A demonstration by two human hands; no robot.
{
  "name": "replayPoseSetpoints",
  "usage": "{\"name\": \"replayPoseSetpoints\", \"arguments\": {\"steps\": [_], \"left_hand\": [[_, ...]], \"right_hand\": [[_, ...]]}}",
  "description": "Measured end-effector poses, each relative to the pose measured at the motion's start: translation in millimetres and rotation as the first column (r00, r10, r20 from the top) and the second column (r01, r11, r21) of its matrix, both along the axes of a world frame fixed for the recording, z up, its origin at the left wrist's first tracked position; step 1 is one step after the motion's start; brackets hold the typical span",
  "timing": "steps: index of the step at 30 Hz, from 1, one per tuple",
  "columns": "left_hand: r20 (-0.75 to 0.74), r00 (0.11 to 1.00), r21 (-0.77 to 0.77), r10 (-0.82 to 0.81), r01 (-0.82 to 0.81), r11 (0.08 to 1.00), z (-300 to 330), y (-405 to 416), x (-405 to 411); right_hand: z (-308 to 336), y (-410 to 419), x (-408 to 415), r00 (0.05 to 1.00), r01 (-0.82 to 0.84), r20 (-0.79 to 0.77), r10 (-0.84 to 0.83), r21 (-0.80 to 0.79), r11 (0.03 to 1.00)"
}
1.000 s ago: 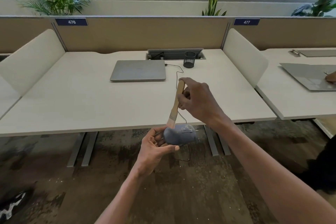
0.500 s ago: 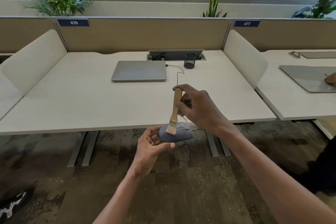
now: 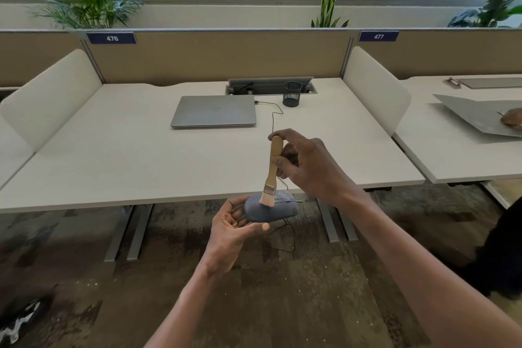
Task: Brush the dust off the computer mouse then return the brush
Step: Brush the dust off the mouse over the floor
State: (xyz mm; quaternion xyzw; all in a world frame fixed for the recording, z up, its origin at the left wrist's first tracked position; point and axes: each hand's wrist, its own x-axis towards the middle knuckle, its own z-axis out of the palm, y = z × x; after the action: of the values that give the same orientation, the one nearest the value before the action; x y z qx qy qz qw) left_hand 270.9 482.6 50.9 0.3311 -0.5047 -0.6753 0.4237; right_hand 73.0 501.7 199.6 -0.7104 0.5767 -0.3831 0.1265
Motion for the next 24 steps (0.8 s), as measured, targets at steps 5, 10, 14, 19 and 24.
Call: {"name": "replayPoseSetpoints", "arguments": {"steps": [5, 10, 14, 19, 24], "left_hand": [[0.009, 1.000, -0.003, -0.008, 0.008, 1.000, -0.7, 4.4, -0.1], [-0.001, 1.000, -0.015, -0.022, 0.022, 1.000, 0.1, 6.8, 0.2], [-0.001, 1.000, -0.021, -0.029, 0.029, 0.999, 1.8, 7.0, -0.4], [0.019, 1.000, -0.038, -0.020, 0.021, 0.999, 1.8, 9.5, 2.9], [0.000, 1.000, -0.022, -0.018, 0.018, 1.000, -2.6, 10.0, 4.8]], "right_hand": [[-2.2, -1.7, -1.0, 0.998, 0.054, -0.041, -0.054, -0.011, 0.998], [3.3, -6.4, 6.9, 0.995, 0.093, 0.027, -0.091, -0.061, 0.994], [3.8, -12.0, 14.9, 0.995, 0.096, -0.002, -0.096, -0.007, 0.995], [0.0, -14.6, 10.7, 0.988, 0.151, -0.049, -0.149, 0.033, 0.988], [0.5, -15.3, 5.7, 0.982, 0.188, -0.022, -0.188, 0.028, 0.982]]}}
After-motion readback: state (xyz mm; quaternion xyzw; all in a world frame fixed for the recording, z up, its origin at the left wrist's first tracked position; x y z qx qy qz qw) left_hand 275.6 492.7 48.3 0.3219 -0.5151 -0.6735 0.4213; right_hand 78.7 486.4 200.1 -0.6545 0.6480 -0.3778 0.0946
